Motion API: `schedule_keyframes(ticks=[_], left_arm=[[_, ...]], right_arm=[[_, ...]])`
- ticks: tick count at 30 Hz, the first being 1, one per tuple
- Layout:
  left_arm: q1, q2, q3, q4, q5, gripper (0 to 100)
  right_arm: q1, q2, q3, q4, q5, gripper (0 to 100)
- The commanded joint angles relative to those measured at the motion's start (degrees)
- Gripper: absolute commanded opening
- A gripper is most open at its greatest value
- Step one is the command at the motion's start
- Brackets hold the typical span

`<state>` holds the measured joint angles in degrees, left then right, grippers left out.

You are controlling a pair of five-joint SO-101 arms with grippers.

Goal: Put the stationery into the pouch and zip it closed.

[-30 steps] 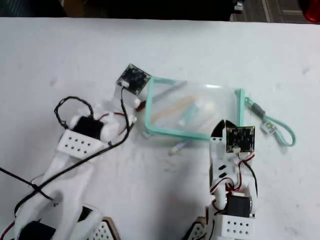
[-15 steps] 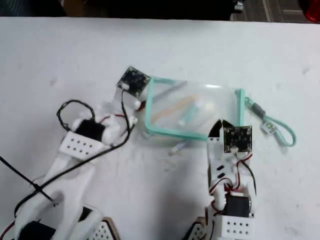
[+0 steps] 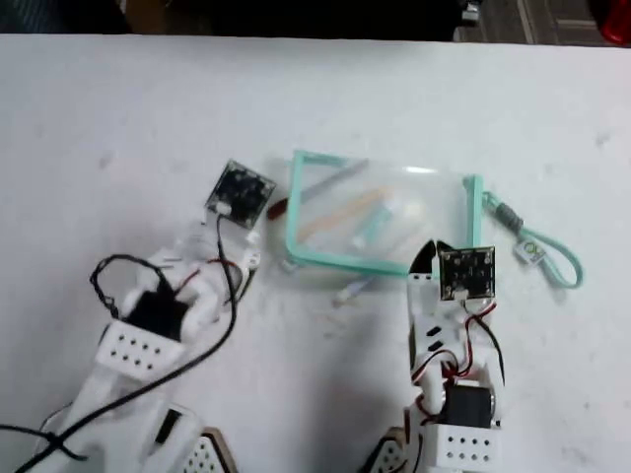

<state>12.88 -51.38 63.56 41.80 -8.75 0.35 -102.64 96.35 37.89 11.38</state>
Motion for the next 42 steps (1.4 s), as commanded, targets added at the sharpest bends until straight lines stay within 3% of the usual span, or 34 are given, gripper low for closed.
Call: schedule_keyframes(ticks=[1, 13, 17, 22, 28, 34, 37, 42], left_arm=[[0.4, -3.21, 0.18, -2.9, -0.7, 2], [-2.07, -1.63, 0.62, -5.19, -0.62, 2], [-1.71, -1.71, 0.62, -4.92, -0.62, 2], [-1.71, -1.71, 0.7, -4.92, -0.62, 2], [-1.71, -1.45, 0.7, -5.01, -0.62, 2], [-1.63, -1.36, 0.7, -5.19, -0.62, 2], [-1.63, -1.36, 0.7, -5.27, -0.62, 2], [-1.63, -1.36, 0.7, -5.27, -0.62, 2]], right_arm=[[-0.22, 0.22, 0.09, 0.48, 2.64, 2.3], [-0.48, 0.84, -9.85, 8.84, 7.3, 2.3], [-0.48, 8.13, -18.37, 11.3, 8.53, 2.3], [0.66, 29.49, -35.25, 12.7, 12.4, 2.4], [11.47, 61.05, -61.1, 15.52, 15.82, 3.6], [15.6, 91.38, -84.22, 22.29, 19.16, 27.6], [14.37, 103.43, -94.86, 27.47, 23.56, 24.3], [15.08, 119.34, -108.4, 31.52, 23.82, 15.7]])
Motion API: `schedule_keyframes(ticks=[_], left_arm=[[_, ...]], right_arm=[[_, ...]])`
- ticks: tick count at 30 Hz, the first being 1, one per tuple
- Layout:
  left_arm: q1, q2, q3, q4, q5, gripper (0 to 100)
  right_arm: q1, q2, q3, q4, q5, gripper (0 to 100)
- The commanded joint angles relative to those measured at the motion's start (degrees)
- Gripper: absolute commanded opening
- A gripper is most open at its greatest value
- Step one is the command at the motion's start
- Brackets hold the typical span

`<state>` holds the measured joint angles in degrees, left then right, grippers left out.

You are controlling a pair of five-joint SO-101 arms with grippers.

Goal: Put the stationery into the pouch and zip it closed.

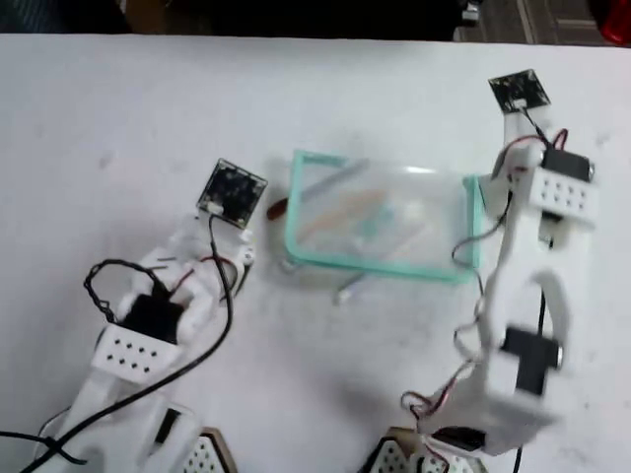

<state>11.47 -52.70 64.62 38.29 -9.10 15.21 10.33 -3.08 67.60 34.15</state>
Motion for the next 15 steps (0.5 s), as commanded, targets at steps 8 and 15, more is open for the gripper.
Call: schedule_keyframes(ticks=[8, 15], left_arm=[[2.42, -0.13, 0.7, -2.55, -0.35, 2], [2.86, -0.31, 3.69, -8.35, -0.62, 2]], right_arm=[[2.24, 22.29, -22.24, 4.7, 4.66, 20.2], [4.09, 30.46, -29.01, 4.88, 4.84, 20.2]])
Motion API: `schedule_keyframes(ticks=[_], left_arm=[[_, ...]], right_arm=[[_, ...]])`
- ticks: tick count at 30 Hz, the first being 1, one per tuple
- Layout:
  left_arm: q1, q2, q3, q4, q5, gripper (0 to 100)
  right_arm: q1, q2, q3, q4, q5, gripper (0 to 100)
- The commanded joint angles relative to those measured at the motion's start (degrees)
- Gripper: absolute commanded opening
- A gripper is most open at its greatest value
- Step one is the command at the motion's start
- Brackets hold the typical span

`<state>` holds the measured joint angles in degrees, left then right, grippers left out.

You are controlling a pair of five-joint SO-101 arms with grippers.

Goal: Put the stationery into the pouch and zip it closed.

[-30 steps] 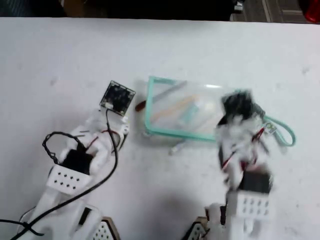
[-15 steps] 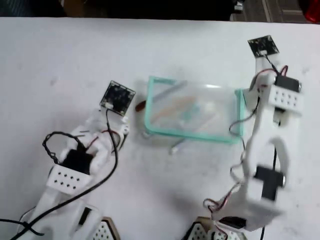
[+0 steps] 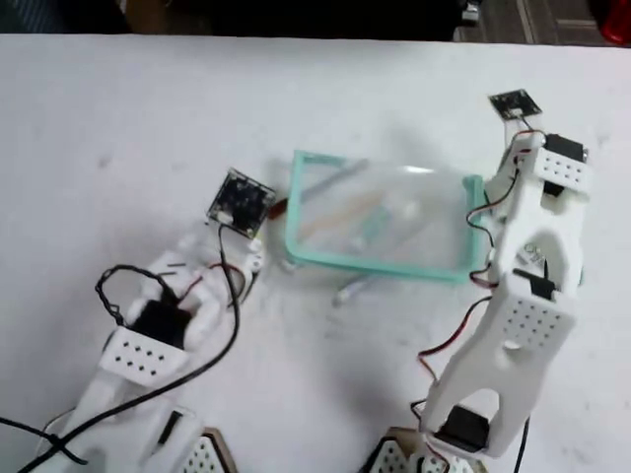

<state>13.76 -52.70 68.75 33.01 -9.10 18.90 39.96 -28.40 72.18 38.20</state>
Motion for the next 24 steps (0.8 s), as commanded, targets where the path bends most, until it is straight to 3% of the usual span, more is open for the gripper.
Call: schedule_keyframes(ticks=[1, 12, 17, 19, 24], left_arm=[[0.57, -0.31, -0.44, -3.08, -0.62, 2], [0.31, -0.31, -0.35, -3.08, -0.7, 2], [0.4, -0.31, -0.44, -3.08, -0.7, 2], [0.48, -0.31, -0.53, -3.08, -0.7, 2], [0.4, -0.31, -0.53, -3.08, -0.7, 2]], right_arm=[[0.04, 1.89, -4.48, 0.22, 0.79, 20.2], [-2.59, 9.98, -11.25, 0.4, 0.7, 19.5], [-2.33, 10.77, -11.25, 0.31, 0.7, 0.5], [-2.24, 10.51, -11.25, 0.48, 0.62, 4.1], [-1.36, 7.34, -11.6, 2.59, 0.62, 1.7]])
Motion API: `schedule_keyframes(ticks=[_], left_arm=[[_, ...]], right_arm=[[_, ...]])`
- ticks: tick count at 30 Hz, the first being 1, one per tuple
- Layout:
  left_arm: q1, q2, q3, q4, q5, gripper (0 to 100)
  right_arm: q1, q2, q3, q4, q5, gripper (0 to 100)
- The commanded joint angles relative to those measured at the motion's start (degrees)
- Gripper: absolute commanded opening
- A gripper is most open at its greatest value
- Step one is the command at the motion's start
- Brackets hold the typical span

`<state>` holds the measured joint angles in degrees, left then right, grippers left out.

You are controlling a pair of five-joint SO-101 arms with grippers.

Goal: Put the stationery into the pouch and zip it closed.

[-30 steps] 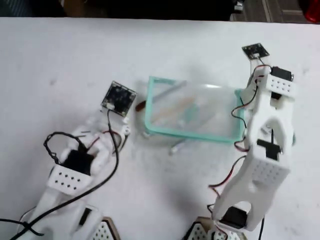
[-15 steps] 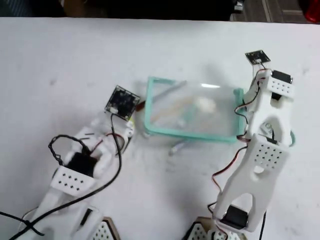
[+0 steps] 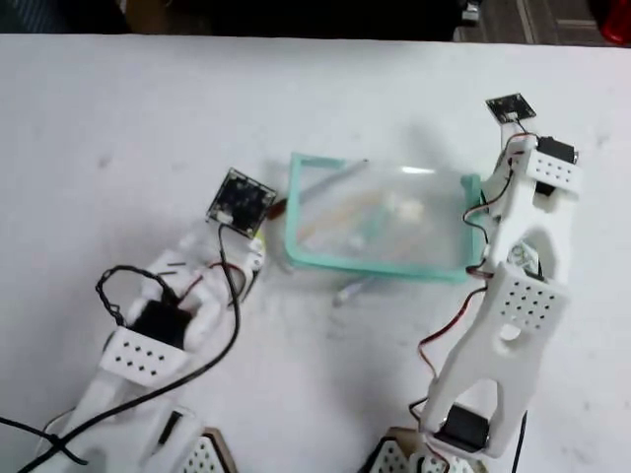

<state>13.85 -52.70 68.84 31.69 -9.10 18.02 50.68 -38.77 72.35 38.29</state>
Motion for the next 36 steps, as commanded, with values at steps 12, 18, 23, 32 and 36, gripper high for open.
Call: schedule_keyframes(ticks=[12, 18, 23, 32, 36], left_arm=[[0.4, -0.31, -0.53, -1.76, -0.53, 2], [0.4, -0.31, -0.44, -1.76, -0.44, 2], [0.13, -0.4, -0.44, -1.58, -0.35, 2], [0.13, -0.4, -0.44, -1.49, -0.35, 2], [0.13, -0.4, -0.44, -1.49, -0.35, 2]], right_arm=[[-1.89, -25.71, -1.23, 15.69, 0.09, 1.6], [-7.25, -34.77, -1.14, 22.11, 0.0, 1.6], [-12.7, -43.56, -1.14, 23.69, -5.98, 1.6], [-19.74, -57.19, -1.14, 23.69, -9.14, 1.6], [-21.93, -60.53, -1.14, 23.69, -9.14, 1.6]])
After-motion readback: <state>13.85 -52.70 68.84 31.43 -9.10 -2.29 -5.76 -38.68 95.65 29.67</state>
